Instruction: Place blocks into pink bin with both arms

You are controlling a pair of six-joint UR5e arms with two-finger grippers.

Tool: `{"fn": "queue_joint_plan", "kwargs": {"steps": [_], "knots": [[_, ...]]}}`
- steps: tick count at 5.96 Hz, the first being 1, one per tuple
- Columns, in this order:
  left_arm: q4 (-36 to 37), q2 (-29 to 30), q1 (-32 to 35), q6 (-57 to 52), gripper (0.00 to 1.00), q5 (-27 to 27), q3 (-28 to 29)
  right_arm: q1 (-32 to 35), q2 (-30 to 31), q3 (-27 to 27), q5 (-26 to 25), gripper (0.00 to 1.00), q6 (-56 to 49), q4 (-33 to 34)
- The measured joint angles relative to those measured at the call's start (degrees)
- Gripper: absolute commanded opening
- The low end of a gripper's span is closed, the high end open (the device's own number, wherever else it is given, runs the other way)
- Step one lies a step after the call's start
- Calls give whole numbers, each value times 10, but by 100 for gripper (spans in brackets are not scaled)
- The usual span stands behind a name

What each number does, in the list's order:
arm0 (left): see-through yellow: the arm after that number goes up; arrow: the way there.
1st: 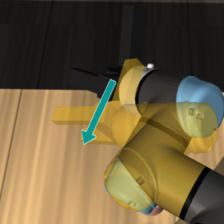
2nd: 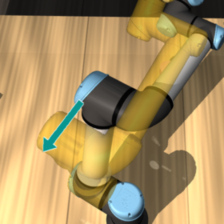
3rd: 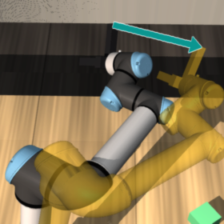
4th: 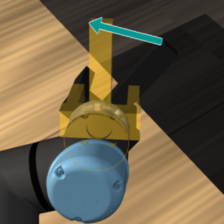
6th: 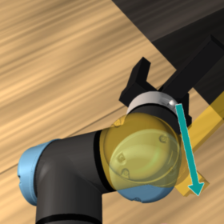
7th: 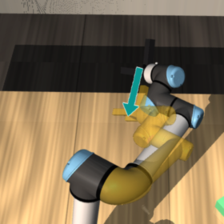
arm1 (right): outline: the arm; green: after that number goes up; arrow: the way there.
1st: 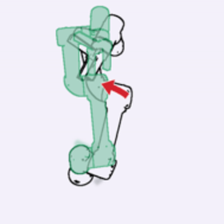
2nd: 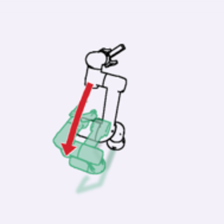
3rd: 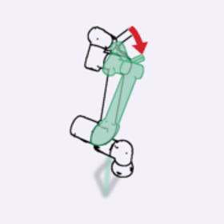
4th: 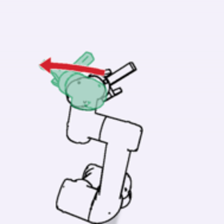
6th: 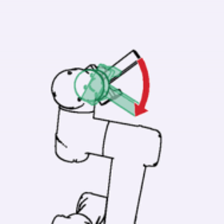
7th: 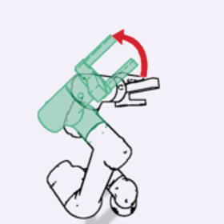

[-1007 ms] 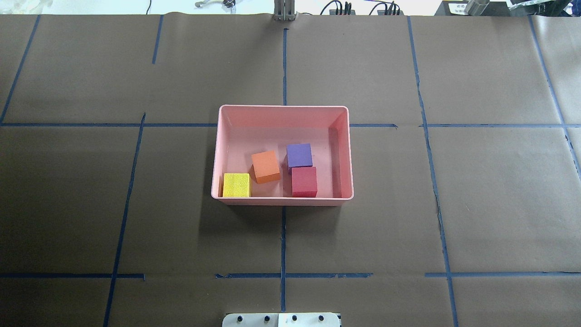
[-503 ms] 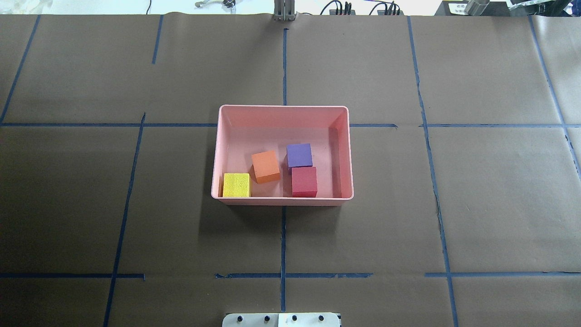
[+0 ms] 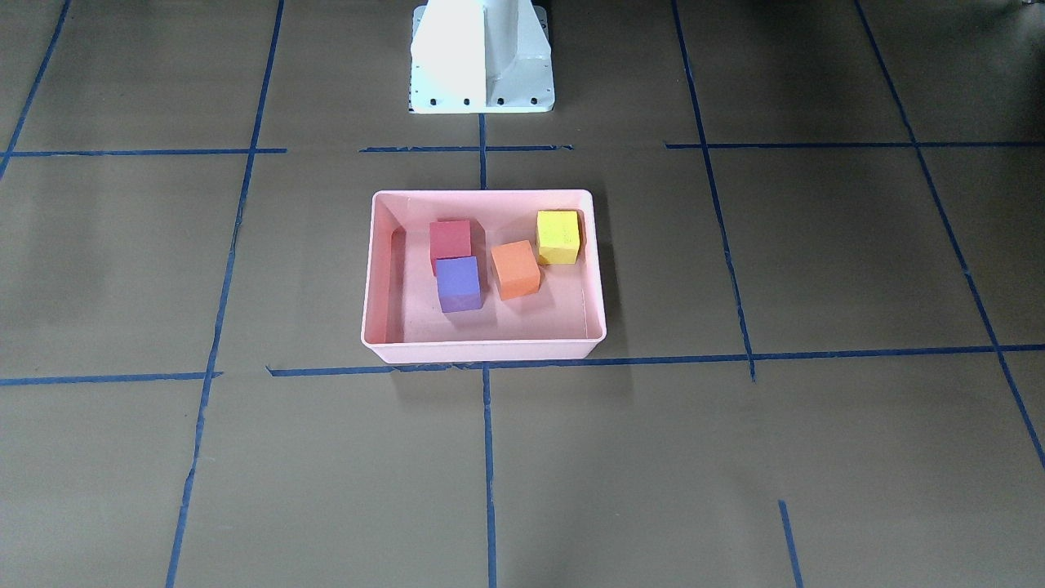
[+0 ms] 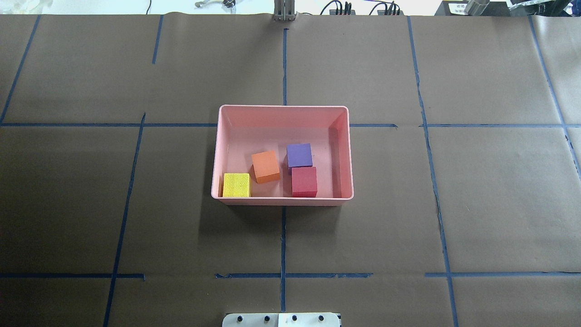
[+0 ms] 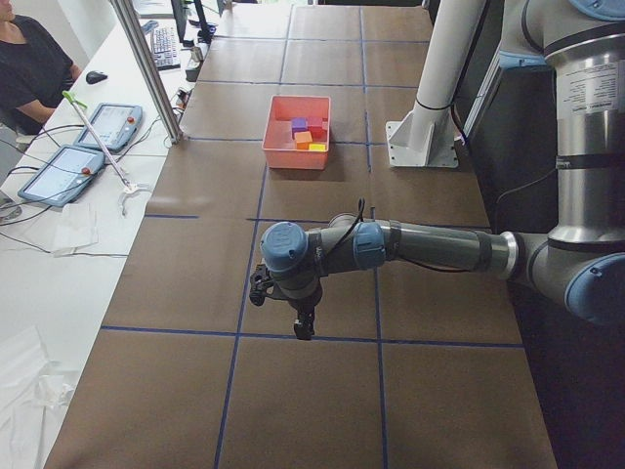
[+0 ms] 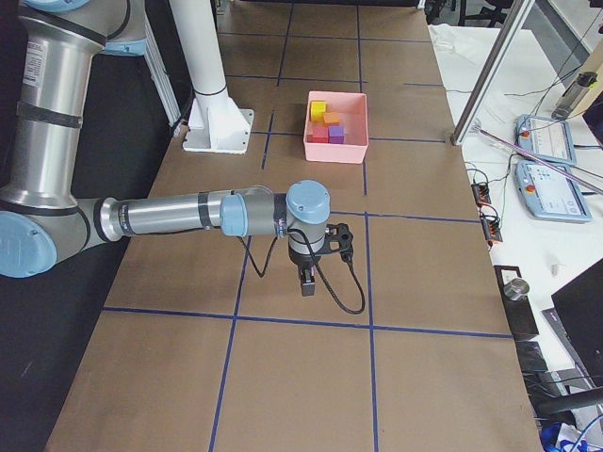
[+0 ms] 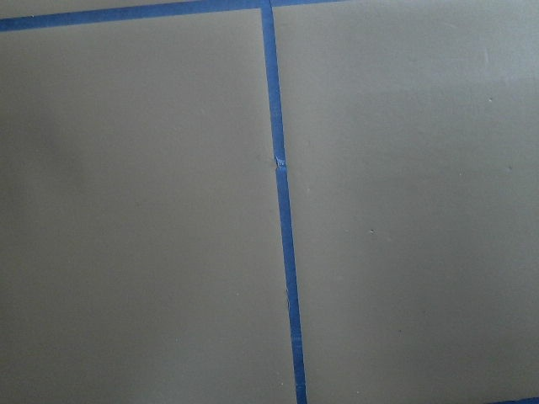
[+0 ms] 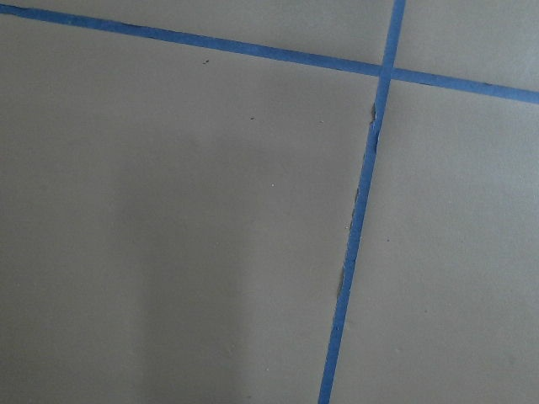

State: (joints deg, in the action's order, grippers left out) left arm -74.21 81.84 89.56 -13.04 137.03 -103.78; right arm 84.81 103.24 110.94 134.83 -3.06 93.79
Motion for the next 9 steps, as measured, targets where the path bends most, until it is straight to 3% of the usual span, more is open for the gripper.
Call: {"fn": "queue_joint_plan", "kwargs": {"steps": [9], "knots": [[-18, 2, -1, 0, 100, -1, 8, 1, 1, -7, -2, 100, -1, 4]]}}
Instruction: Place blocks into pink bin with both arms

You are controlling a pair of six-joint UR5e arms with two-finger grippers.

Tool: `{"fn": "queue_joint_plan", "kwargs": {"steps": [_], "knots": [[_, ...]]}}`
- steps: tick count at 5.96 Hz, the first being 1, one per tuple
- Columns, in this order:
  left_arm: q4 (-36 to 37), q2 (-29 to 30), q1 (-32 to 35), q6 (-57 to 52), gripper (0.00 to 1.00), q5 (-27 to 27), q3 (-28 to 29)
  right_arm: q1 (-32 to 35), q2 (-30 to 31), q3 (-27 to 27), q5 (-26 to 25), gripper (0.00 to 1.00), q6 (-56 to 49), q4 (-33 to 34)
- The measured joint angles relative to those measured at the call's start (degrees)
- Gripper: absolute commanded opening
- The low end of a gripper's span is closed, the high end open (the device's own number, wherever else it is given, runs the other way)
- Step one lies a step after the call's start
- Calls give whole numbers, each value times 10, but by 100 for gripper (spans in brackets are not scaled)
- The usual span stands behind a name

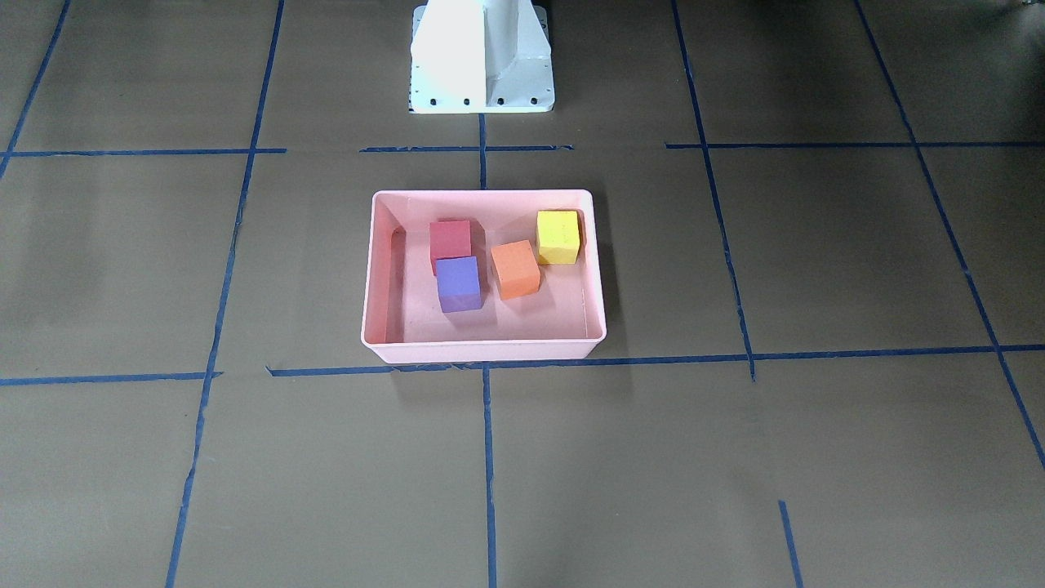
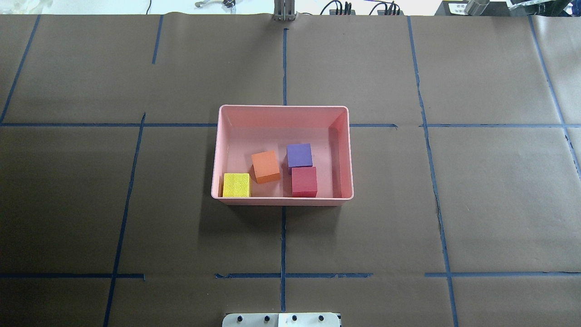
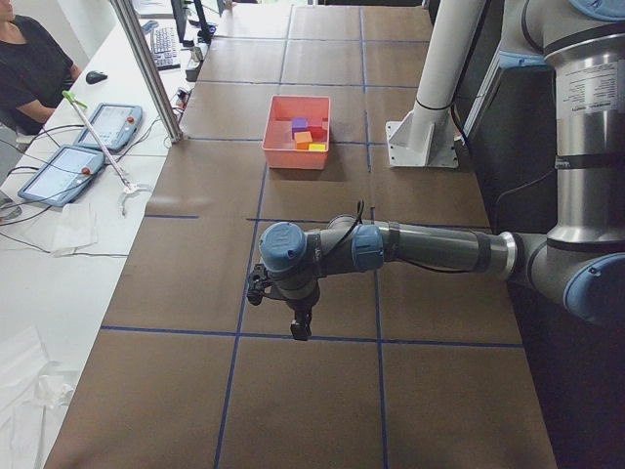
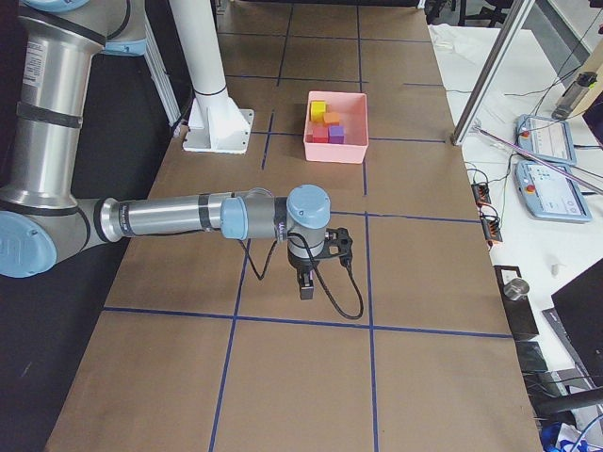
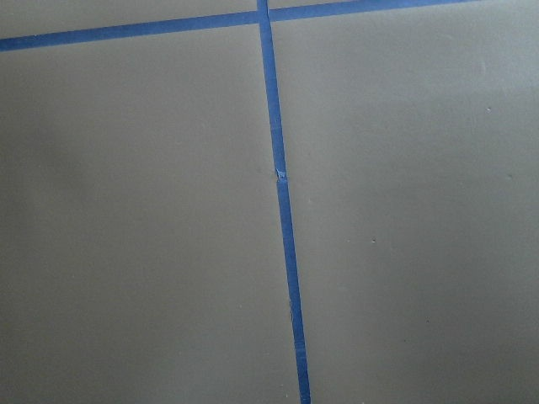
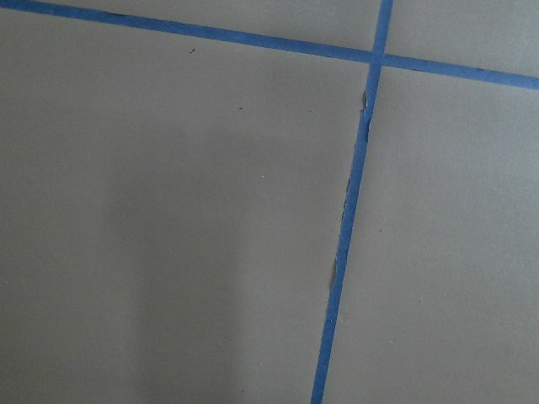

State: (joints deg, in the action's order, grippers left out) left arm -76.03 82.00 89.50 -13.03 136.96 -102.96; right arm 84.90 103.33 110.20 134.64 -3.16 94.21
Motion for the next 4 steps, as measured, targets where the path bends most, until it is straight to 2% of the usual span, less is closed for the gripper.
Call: {"fn": "queue_joint_plan", "kwargs": {"steps": [4], "knots": [[-1, 0, 0, -4, 100, 2, 5, 2, 2, -1, -2, 100, 2, -1]]}}
